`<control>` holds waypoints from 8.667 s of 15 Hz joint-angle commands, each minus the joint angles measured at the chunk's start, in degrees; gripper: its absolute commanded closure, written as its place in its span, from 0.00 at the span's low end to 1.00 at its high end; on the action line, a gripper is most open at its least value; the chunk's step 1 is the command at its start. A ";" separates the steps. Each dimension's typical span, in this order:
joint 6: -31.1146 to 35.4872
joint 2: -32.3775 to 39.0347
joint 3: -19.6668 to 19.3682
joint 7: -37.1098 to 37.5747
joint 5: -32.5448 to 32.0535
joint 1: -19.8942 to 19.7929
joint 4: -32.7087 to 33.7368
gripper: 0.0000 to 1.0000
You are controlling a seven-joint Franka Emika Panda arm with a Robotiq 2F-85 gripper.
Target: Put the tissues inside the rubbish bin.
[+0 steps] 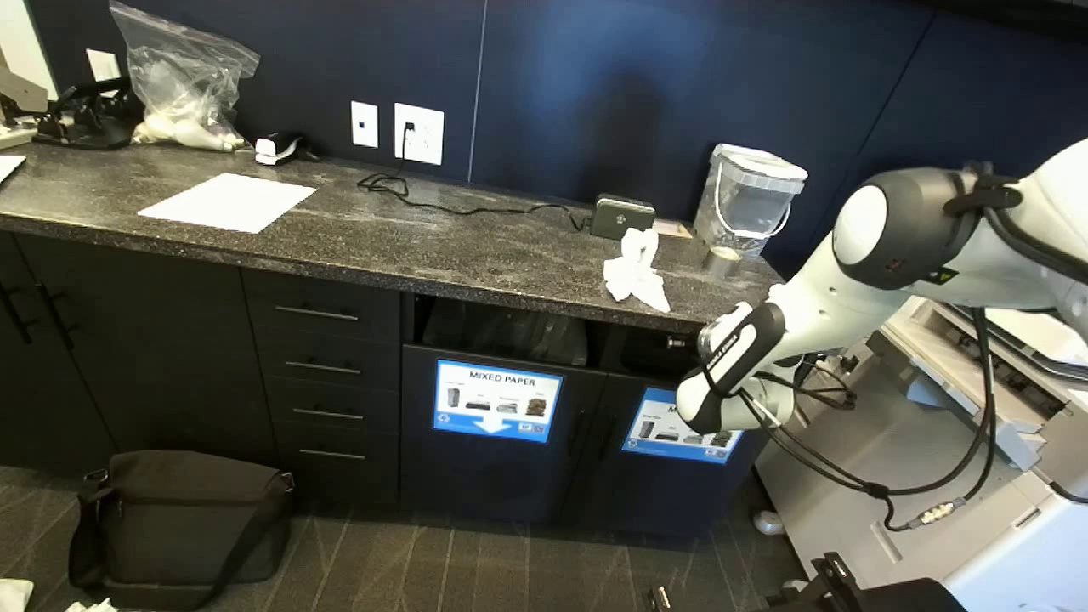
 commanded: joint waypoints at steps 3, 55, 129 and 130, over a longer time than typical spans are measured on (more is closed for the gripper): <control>-23.53 -18.15 -1.15 -4.30 3.82 3.60 -13.42 0.00; -79.47 -10.88 -24.06 75.79 13.45 7.89 30.98 0.00; -83.00 -12.47 11.06 19.39 15.56 -8.13 26.20 0.85; -84.02 -13.89 11.40 17.42 15.34 -8.42 24.21 0.85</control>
